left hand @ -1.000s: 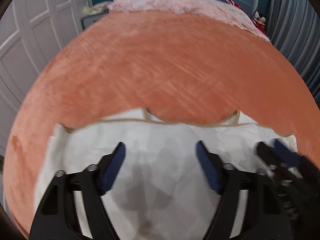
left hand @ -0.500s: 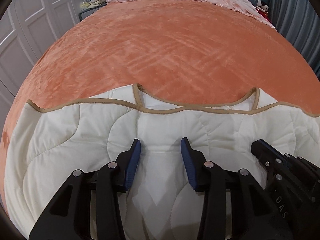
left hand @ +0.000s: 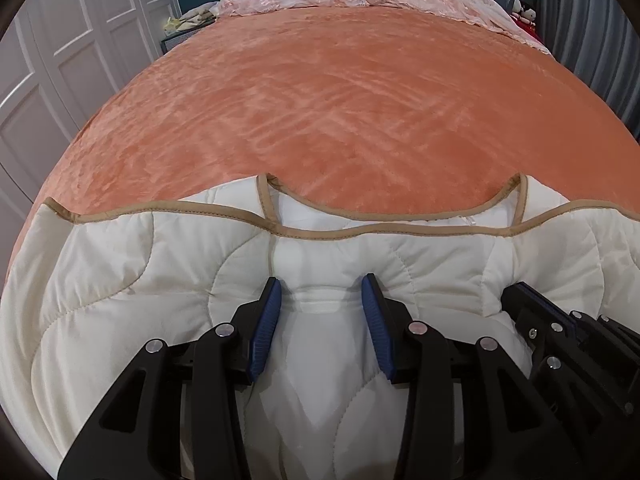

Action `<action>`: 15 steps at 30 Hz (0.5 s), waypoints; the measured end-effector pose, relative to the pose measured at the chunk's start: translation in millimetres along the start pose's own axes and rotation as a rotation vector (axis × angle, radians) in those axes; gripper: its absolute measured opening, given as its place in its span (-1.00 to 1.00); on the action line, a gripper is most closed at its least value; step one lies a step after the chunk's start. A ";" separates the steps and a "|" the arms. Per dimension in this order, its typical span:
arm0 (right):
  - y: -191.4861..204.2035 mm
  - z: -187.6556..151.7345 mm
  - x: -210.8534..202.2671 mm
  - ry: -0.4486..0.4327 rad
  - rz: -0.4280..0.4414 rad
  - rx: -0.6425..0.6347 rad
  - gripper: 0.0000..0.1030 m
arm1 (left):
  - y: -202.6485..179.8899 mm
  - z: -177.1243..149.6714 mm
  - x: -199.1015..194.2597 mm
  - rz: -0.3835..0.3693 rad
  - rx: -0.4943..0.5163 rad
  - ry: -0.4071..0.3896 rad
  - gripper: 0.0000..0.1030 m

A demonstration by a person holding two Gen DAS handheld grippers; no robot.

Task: Fold large clothes

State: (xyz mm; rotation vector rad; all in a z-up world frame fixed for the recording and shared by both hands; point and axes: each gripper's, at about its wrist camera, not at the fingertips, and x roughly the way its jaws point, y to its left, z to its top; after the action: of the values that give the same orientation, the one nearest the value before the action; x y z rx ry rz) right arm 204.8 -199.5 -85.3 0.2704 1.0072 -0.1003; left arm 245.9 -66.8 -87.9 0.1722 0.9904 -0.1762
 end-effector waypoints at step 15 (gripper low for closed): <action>-5.0 4.0 5.8 -0.027 0.024 0.027 -1.00 | 0.5 1.1 0.7 0.003 -0.013 -0.033 -0.17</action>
State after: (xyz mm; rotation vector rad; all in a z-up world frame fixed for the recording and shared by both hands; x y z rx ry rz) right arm 210.1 -205.1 -89.0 0.3049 0.9763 -0.0958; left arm 247.3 -66.6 -87.9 0.1585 0.9579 -0.1698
